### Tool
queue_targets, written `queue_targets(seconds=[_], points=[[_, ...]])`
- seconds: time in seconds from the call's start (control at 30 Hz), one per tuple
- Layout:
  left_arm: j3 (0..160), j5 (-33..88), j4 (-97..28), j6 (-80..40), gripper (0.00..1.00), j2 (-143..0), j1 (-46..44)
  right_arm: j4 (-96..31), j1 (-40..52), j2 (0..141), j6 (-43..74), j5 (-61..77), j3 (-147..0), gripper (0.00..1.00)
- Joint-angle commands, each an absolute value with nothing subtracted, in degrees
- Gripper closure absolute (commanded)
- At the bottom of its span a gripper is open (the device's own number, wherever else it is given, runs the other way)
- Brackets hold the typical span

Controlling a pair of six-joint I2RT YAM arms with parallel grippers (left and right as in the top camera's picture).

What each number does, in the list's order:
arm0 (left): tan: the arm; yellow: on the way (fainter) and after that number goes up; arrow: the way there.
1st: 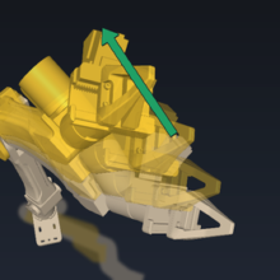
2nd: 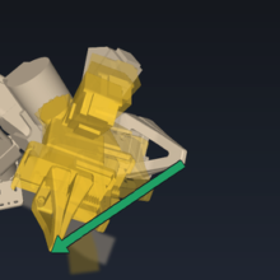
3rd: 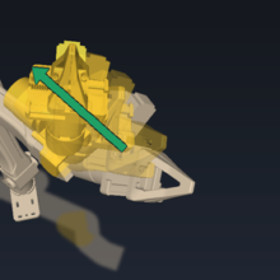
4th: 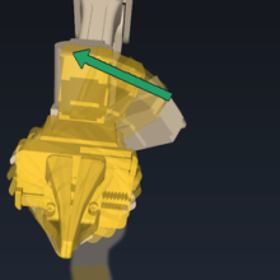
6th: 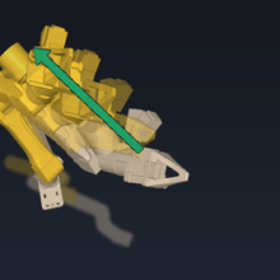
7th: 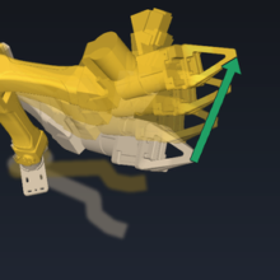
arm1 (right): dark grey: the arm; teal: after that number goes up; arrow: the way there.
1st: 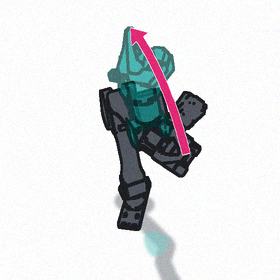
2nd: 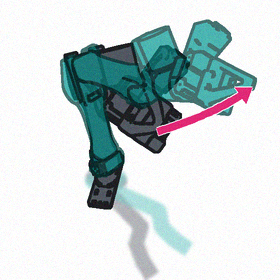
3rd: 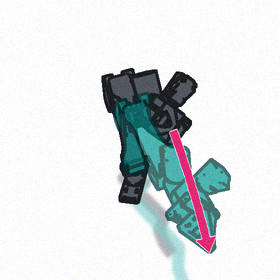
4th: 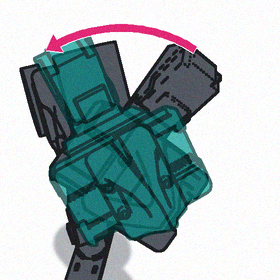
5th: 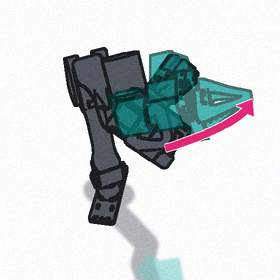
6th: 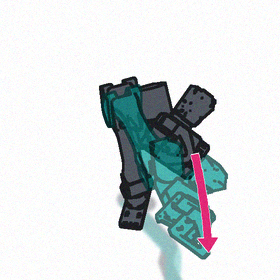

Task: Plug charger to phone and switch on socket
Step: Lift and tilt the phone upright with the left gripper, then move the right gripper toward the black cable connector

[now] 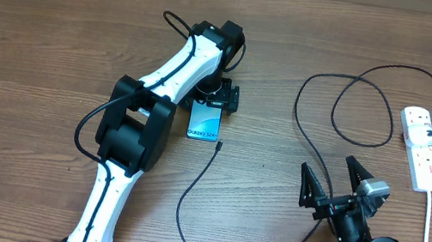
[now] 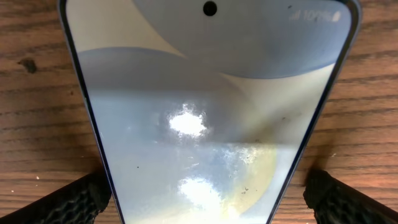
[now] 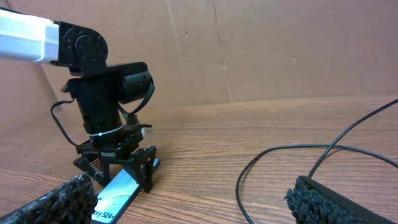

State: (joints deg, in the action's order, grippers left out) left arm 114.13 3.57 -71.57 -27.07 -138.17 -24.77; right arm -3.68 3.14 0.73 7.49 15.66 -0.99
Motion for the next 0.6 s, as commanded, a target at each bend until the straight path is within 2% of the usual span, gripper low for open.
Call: queue_targets(seconds=[0.0,0.17,0.47,0.57], points=[[112.0,3.7,-71.5,-27.2,0.00,-140.4,-25.2,-3.4,3.4,0.2,7.7,15.7,-0.4,0.00],[112.0,3.7,-71.5,-27.2,0.00,-140.4,-25.3,-3.6,3.4,0.2,2.7,8.6,-0.5,0.00],[112.0,4.1,-72.2,-27.2,0.00,-140.4,-25.3,-1.2,3.4,0.2,2.7,8.4,-0.5,0.00],[112.0,4.1,-72.1,-27.2,0.00,-140.4,-25.5,0.1,3.5,0.2,4.9,13.9,-0.5,0.00]])
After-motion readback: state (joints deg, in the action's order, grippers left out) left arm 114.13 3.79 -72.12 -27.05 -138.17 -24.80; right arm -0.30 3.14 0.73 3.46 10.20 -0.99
